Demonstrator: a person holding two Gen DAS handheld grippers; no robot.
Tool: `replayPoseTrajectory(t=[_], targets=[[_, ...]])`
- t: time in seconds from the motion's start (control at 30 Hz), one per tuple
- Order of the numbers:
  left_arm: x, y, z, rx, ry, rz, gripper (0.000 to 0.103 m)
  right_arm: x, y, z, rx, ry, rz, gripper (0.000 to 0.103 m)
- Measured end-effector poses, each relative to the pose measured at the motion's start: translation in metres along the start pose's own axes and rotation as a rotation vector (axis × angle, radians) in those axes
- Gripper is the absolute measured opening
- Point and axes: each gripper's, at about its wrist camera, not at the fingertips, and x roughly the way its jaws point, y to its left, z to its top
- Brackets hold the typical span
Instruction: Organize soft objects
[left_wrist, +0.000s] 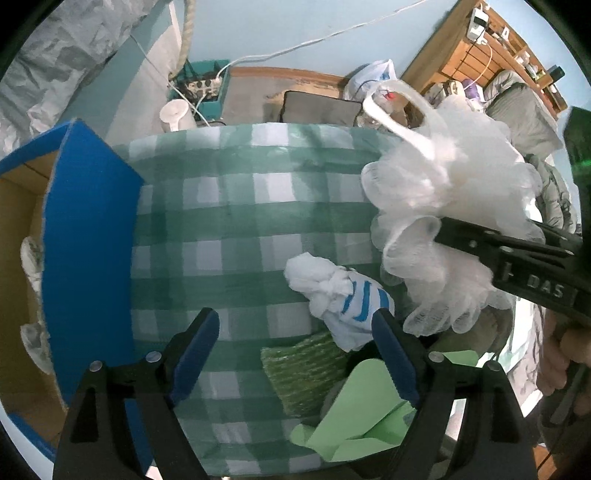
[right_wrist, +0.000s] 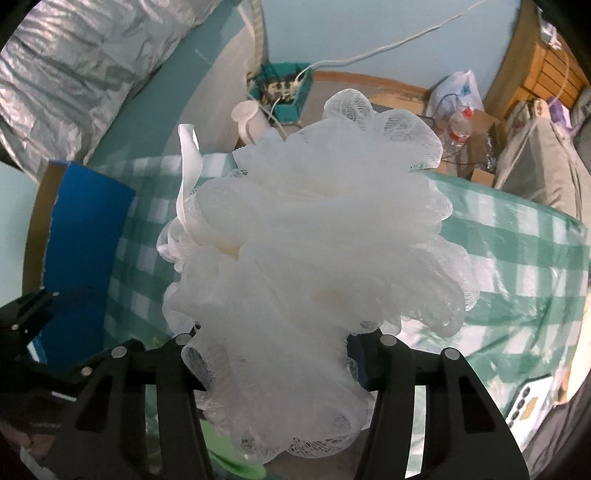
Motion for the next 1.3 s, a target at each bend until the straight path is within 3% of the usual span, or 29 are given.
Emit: replayPoseTrajectory(t=[0.27,0.6,0.63,0.73,0.8,0.97,1.3], targets=[[0.015,-0.017,0.010,-0.021,0.024,-0.043,0.088,-0.018,-0.025,-0.010,0.051,-0.029,-0.016,0.054],[0.050,-0.027,0.015,-0.049,0.113,-0.009,0.087,-0.036,-0.052,-0.023,0.099,-0.060,-0.008,0.054],[0.053,-0.027,0.015,-0.050,0.118,-0.006,0.085,-0.036,-0.053,-0.024,0.099,-0.063,-0.005,0.054],[0.061,-0.025,0.016,-0.064,0.137,-0.017,0.063,-0.040,-0.056,-0.025,0.097,-0.072,0.001,0.053],[0.066,-0.024,0.015,-0.061,0.151,-0.001,0.061,-0.041,-0.056,-0.026,0.091,-0.074,0.003,0.054],[0.061,-0.025,0.010,-0.047,0.113,0.013,0.056,-0.044,-0.057,-0.028,0.068,-0.086,0.015,0.053],[0.022,-0.023,0.001,-0.057,0.003,0.038,0.056,-0.056,-0.048,-0.027,0.014,-0.115,0.036,0.053]])
